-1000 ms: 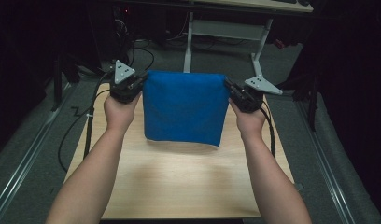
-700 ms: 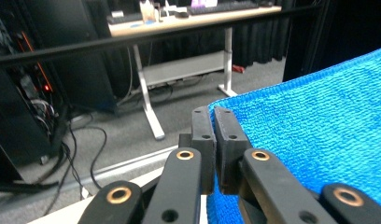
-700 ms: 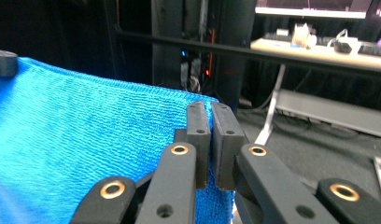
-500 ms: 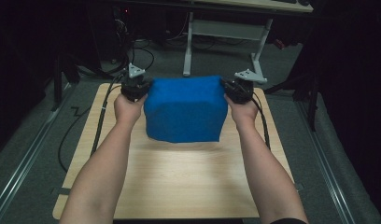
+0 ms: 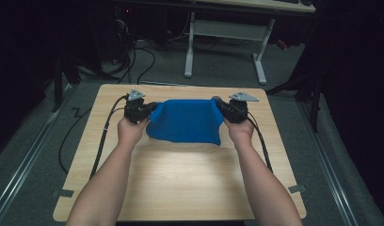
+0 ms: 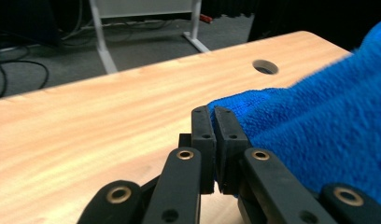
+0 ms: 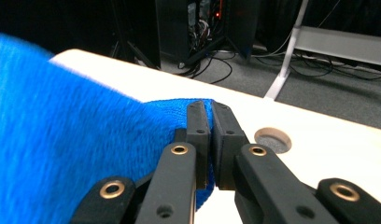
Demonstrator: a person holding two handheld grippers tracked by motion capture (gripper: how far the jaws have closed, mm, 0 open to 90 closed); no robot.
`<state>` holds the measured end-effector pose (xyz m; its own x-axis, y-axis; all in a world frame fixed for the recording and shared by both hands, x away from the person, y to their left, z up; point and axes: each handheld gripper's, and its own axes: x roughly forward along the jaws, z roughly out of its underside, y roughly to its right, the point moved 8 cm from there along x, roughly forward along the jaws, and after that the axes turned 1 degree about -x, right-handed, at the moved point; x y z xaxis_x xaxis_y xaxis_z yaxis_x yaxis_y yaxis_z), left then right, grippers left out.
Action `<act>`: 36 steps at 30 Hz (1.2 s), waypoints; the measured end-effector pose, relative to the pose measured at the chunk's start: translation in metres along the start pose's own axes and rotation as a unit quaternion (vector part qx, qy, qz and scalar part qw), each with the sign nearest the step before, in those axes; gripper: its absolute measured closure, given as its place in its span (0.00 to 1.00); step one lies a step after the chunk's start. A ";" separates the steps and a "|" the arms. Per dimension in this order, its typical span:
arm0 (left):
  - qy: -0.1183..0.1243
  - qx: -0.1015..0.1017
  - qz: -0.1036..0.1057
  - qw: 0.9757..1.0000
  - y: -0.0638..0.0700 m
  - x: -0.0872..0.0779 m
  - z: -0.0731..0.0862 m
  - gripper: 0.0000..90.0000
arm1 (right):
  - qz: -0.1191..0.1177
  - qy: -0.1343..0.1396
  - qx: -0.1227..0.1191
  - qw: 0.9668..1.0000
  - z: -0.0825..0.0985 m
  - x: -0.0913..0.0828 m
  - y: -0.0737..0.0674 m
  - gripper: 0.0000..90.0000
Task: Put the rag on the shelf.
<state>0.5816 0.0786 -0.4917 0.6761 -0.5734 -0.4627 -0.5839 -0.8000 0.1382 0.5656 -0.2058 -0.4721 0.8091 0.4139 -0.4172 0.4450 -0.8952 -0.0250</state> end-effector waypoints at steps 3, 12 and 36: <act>-0.008 0.000 0.008 1.000 0.005 0.001 0.010 0.98 | -0.005 -0.010 -0.003 1.000 0.010 0.000 -0.006 0.98; -0.009 -0.018 0.027 0.999 0.009 0.006 0.026 0.98 | -0.009 -0.018 -0.003 1.000 0.024 0.001 -0.013 0.98; -0.037 -0.046 0.033 0.998 0.012 0.024 0.055 0.85 | -0.004 -0.046 -0.001 0.999 0.056 0.006 -0.012 0.93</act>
<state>0.5665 0.0653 -0.5490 0.5998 -0.6141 -0.5129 -0.5810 -0.7750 0.2486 0.5441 -0.2018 -0.5249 0.7667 0.4036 -0.4993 0.4516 -0.8918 -0.0274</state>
